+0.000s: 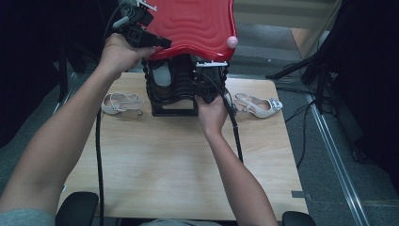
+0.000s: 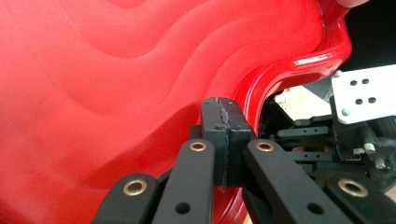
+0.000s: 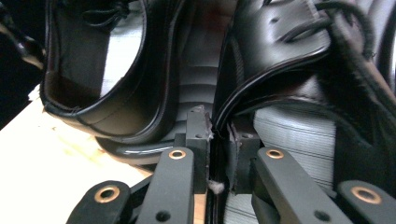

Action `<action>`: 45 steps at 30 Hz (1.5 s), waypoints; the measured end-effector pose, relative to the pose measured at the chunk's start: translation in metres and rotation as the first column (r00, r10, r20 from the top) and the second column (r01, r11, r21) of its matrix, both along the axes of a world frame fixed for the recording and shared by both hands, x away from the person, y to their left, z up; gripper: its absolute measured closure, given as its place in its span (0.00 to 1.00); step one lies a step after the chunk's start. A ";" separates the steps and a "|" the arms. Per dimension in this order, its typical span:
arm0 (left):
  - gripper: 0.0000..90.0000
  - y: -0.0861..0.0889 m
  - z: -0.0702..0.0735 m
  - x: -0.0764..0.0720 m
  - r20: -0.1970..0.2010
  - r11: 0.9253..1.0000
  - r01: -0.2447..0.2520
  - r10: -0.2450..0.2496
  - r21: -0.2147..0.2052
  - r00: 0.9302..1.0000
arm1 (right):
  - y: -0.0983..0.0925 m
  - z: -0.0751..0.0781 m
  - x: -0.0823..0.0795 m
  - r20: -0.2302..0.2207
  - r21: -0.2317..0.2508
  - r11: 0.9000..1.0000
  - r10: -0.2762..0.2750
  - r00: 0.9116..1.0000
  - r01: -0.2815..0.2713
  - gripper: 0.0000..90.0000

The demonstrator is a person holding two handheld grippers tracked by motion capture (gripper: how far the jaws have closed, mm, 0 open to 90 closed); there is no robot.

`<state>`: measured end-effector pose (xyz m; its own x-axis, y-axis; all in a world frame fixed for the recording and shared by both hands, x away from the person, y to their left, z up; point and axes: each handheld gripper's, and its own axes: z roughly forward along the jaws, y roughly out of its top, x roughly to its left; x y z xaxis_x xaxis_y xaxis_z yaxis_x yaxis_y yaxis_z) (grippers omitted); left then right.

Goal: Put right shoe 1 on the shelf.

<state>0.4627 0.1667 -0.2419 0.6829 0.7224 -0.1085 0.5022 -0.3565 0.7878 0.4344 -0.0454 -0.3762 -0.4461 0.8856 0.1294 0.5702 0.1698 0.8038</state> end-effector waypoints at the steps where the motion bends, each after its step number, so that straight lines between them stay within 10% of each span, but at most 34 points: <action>1: 1.00 0.000 0.000 0.000 0.000 1.000 -0.002 0.002 0.000 1.000 | 0.000 0.000 0.000 -0.005 0.007 1.000 0.006 1.000 -0.006 0.89; 20: 1.00 0.000 0.000 0.001 -0.010 1.000 -0.009 0.009 -0.010 1.000 | -0.012 0.017 -0.018 -0.052 0.048 0.996 0.075 0.996 -0.073 0.69; 30: 1.00 -0.002 -0.001 0.001 -0.010 0.999 -0.024 0.024 -0.025 1.000 | -0.033 0.030 -0.053 -0.059 0.048 0.983 0.181 0.982 -0.178 0.88; 45: 1.00 -0.003 -0.002 0.003 -0.014 0.998 -0.025 0.024 -0.062 1.000 | -0.055 -0.008 -0.071 -0.134 0.024 0.972 0.236 0.962 -0.235 1.00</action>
<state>0.4662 0.1633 -0.2444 0.6635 0.7303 -0.1625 0.5204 -0.2945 0.8016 0.3630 -0.1004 -0.3845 -0.6200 0.7562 0.2091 0.6181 0.3066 0.7238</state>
